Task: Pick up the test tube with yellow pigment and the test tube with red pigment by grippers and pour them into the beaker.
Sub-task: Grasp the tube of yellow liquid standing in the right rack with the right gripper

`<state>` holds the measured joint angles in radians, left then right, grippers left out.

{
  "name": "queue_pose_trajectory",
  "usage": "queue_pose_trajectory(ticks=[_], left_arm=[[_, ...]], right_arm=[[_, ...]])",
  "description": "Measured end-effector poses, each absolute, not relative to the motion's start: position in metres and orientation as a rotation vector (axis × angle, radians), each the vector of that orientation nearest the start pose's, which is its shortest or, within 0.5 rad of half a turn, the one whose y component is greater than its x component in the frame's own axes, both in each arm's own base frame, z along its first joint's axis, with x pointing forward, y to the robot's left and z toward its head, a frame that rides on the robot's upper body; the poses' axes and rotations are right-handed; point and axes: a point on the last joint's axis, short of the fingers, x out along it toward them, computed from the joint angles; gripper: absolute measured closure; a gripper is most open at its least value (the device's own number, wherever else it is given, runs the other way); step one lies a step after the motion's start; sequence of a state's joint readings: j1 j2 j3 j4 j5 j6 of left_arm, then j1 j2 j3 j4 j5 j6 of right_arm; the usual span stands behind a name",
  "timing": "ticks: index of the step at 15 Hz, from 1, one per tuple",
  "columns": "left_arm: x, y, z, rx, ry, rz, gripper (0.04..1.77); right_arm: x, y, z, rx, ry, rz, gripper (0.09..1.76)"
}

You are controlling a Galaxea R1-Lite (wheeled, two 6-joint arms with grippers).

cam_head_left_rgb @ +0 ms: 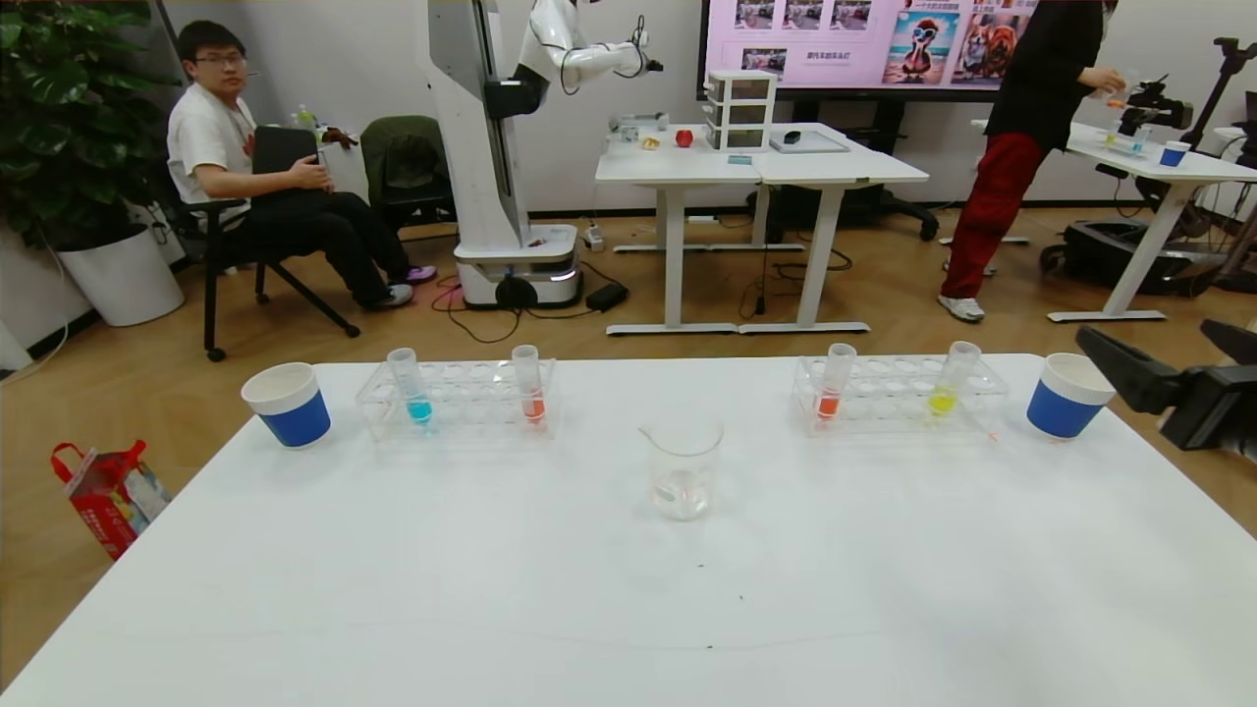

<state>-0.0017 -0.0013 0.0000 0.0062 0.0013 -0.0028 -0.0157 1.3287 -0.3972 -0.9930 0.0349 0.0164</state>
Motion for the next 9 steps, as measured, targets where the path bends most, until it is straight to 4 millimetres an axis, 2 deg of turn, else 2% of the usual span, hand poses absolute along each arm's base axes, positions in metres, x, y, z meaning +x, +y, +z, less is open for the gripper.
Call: queue_pose_trajectory(ticks=[5, 9], left_arm=[[-0.023, 0.000, 0.075, -0.003, 0.004, 0.000, 0.06], [-0.023, 0.000, 0.075, -0.003, 0.004, 0.000, 0.06]], right_arm=[[0.263, -0.013, 0.159, 0.013, -0.068, 0.012, 0.11], [0.297, -0.027, 0.108, 0.017, -0.016, -0.002, 0.11]])
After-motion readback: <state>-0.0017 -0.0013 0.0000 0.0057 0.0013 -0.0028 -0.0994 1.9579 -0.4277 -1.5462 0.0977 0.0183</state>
